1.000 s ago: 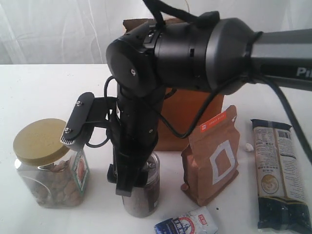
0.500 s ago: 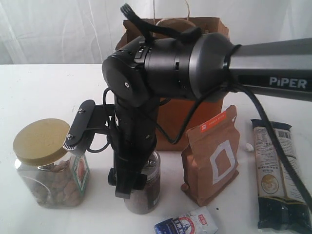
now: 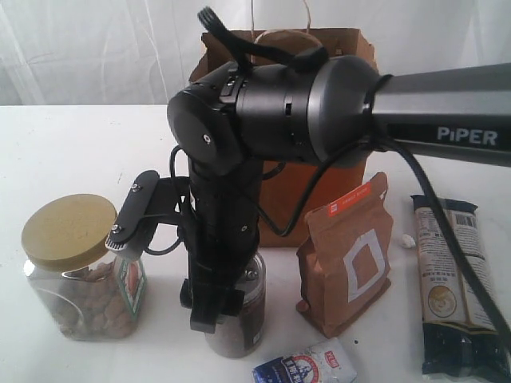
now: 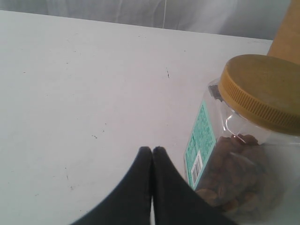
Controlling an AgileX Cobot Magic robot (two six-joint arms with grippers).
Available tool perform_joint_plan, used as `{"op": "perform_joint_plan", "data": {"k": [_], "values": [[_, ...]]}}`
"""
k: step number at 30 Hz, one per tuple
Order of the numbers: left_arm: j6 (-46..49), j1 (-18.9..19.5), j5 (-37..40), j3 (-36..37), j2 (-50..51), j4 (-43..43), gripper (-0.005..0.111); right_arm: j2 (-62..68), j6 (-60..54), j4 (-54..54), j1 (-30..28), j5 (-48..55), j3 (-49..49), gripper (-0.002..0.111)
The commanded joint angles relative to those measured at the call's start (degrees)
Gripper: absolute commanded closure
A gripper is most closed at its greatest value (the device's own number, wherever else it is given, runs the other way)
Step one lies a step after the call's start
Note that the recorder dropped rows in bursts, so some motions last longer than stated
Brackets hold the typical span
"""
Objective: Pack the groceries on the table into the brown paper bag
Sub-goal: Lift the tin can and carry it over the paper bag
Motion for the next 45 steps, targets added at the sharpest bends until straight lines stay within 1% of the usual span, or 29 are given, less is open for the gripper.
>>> {"op": "perform_joint_plan", "data": {"k": [1,5,9,16,18,21,26,29,32,37,39,41,43,45], "values": [[-0.07,-0.12,-0.08,0.23,-0.25,-0.2,0.107,-0.93,0.43,0.55,0.02,0.79,-0.04,0.072],[-0.07,-0.12,-0.08,0.23,-0.25,-0.2,0.107,-3.07,0.43,0.67,0.02,0.11,-0.38,0.076],[-0.07,-0.12,-0.08,0.23,-0.25,-0.2,0.107,-6.11,0.43,2.09,0.02,1.97,-2.24,0.081],[-0.07,-0.12,-0.08,0.23,-0.25,-0.2,0.107,-13.25,1.38,6.38,0.02,0.97,-7.48,0.104],[-0.07,-0.12,-0.08,0.23,-0.25,-0.2,0.107,-15.36,1.38,7.77,0.02,-1.3,-9.02,0.108],[-0.07,-0.12,-0.08,0.23,-0.25,-0.2,0.107,-18.14,1.38,9.4,0.02,-6.63,-11.2,0.108],[-0.07,-0.12,-0.08,0.23,-0.25,-0.2,0.107,-21.32,1.38,8.11,-0.1,-19.52,-13.21,0.108],[-0.07,-0.12,-0.08,0.23,-0.25,-0.2,0.107,-21.69,1.54,2.31,-0.1,-24.72,-13.58,0.108],[-0.07,-0.12,-0.08,0.23,-0.25,-0.2,0.107,-21.69,6.27,-6.41,-0.1,-27.48,-13.58,0.108],[-0.07,-0.12,-0.08,0.23,-0.25,-0.2,0.107,-21.58,22.35,-27.43,-0.1,-27.61,-13.58,0.108],[-0.07,-0.12,-0.08,0.23,-0.25,-0.2,0.107,-21.58,31.48,-36.92,-0.1,-27.59,-13.58,0.108],[-0.07,-0.12,-0.08,0.23,-0.25,-0.2,0.107,-21.58,39.1,-43.57,-0.69,-27.59,-13.58,0.108],[-0.07,-0.12,-0.08,0.23,-0.25,-0.2,0.107,-21.47,44.9,-47.03,-1.91,-27.59,-13.58,0.108],[-0.07,-0.12,-0.08,0.23,-0.25,-0.2,0.107,-21.06,48.92,-47.97,-3.54,-27.59,-13.58,0.108]]}}
